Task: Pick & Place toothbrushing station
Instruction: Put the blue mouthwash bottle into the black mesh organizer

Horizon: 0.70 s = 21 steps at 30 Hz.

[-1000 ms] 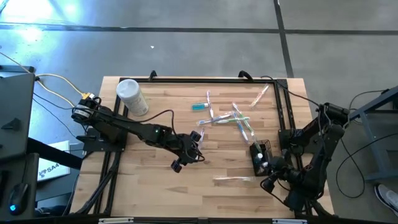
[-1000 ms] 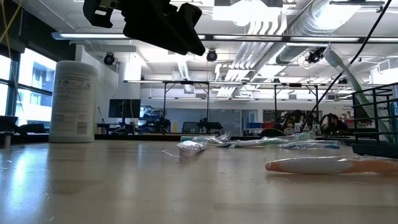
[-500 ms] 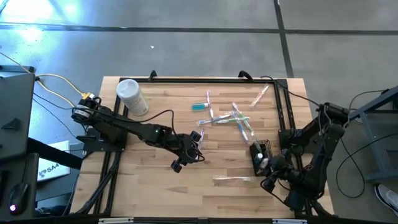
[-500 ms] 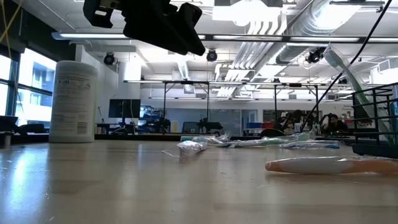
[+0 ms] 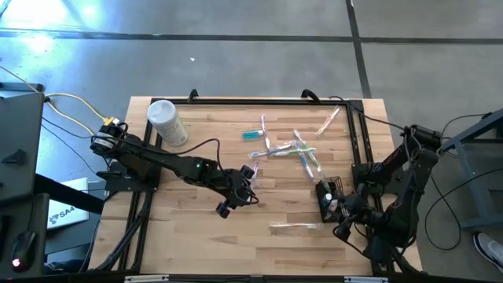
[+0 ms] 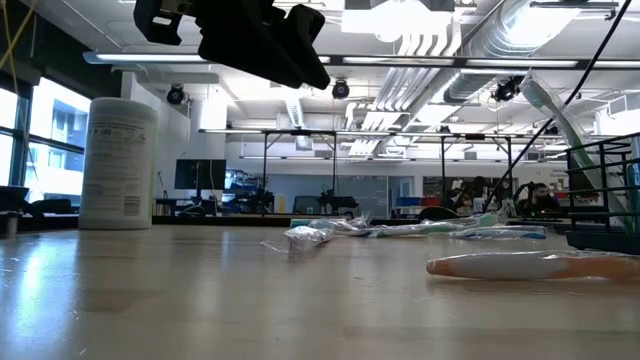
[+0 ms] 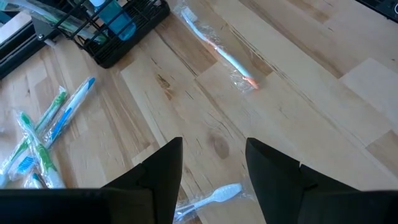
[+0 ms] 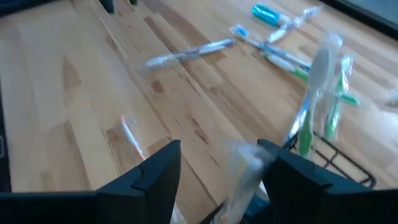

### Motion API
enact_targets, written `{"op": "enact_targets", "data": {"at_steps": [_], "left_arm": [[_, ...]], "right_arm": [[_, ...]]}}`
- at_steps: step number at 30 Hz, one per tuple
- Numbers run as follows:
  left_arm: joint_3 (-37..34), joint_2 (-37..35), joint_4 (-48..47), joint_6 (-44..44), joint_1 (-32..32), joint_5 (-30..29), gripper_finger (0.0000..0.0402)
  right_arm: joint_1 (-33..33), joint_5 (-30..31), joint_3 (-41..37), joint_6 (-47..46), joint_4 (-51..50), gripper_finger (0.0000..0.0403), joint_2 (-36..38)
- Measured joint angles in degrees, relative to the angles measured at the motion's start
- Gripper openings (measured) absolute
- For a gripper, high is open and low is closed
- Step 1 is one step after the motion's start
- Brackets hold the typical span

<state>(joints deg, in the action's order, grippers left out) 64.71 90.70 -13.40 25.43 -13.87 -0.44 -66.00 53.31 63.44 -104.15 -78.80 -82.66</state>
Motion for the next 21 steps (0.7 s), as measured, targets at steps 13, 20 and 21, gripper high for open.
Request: {"op": "enact_targets", "data": {"at_steps": [13, 20, 21], "left_arm": [[0.0, 0.0, -0.6, -8.8, -0.5, -0.1, 0.0173], [0.0, 0.0, -4.8, -4.9, -0.4, -9.6, 0.0173], [0.0, 0.0, -5.5, -4.8, -0.4, -13.6, 0.0173]], "right_arm": [[0.0, 9.3, 0.0, 21.0, 13.1, 0.0201, 4.9], [0.0, 11.2, 0.0, 42.8, 30.0, 0.0201, 7.0], [0.0, 11.2, 0.0, 46.5, 33.2, 0.0201, 7.1]]}}
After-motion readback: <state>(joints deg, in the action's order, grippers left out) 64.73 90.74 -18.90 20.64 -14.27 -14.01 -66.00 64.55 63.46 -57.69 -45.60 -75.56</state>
